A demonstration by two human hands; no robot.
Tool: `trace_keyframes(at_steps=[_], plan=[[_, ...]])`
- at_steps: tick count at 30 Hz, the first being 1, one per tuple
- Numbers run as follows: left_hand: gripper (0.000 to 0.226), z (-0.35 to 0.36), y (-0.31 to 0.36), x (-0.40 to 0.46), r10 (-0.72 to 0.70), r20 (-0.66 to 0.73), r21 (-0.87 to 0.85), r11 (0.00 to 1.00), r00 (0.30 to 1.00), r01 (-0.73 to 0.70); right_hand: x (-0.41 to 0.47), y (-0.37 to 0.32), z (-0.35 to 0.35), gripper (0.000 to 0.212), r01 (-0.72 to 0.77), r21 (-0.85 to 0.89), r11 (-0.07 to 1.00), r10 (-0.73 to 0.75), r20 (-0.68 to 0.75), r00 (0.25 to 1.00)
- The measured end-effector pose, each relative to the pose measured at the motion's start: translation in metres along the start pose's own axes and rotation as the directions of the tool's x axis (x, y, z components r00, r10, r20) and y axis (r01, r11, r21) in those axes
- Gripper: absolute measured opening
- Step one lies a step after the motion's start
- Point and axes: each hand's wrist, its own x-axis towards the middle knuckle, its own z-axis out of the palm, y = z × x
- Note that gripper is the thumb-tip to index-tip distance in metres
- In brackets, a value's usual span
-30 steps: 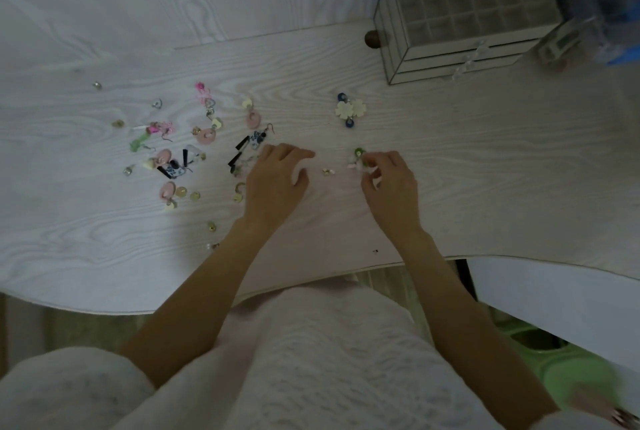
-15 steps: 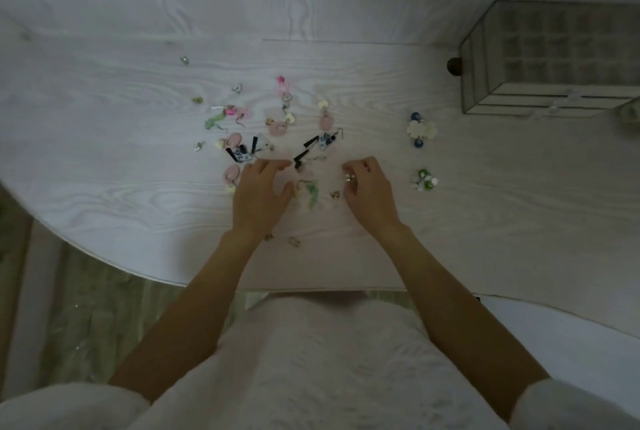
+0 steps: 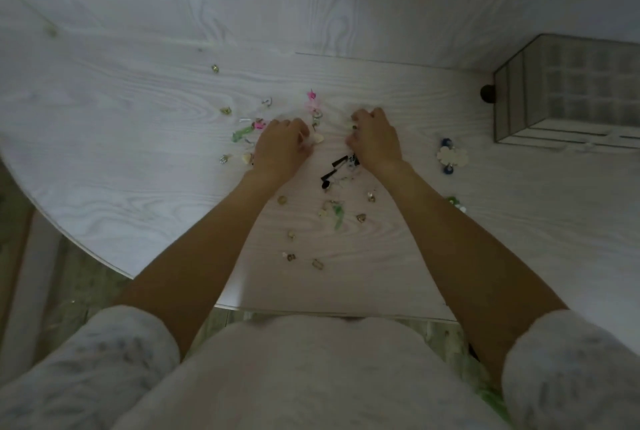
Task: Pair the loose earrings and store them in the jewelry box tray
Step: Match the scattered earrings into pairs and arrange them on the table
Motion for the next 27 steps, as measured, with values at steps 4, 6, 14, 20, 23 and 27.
trace_keyframes(at_steps=[4, 6, 14, 20, 23, 27], plan=[[0.022, 0.005, -0.005, -0.006, 0.037, 0.000, -0.026, 0.999, 0.999, -0.037, 0.002, -0.006, 0.004, 0.022, -0.002, 0.018, 1.000, 0.003, -0.012, 1.000], [0.029, 0.004, -0.004, -0.006, 0.080, -0.033, -0.030, 0.996, 0.996, -0.081, 0.001, -0.006, 0.005, 0.021, 0.015, 0.022, 1.000, -0.014, -0.031, 0.999], [0.019, 0.007, 0.013, 0.004, 0.324, 0.042, 0.075, 0.942, 0.945, -0.326, -0.002, 0.010, -0.006, 0.018, 0.027, 0.130, 0.991, -0.004, -0.174, 0.985], [0.021, 0.020, 0.047, 0.025, 0.393, 0.029, 0.109, 0.913, 0.919, -0.394, -0.008, 0.052, -0.031, 0.024, -0.043, 0.135, 0.990, 0.077, -0.255, 0.964], [0.028, 0.028, 0.074, 0.047, 0.283, 0.050, -0.027, 0.959, 0.958, -0.282, -0.001, 0.072, -0.041, 0.024, -0.126, 0.136, 0.983, 0.159, -0.266, 0.951], [0.044, 0.040, 0.104, 0.064, 0.164, 0.131, -0.133, 0.980, 0.978, -0.147, 0.010, 0.083, -0.051, 0.039, -0.203, 0.193, 0.960, 0.239, -0.186, 0.953]])
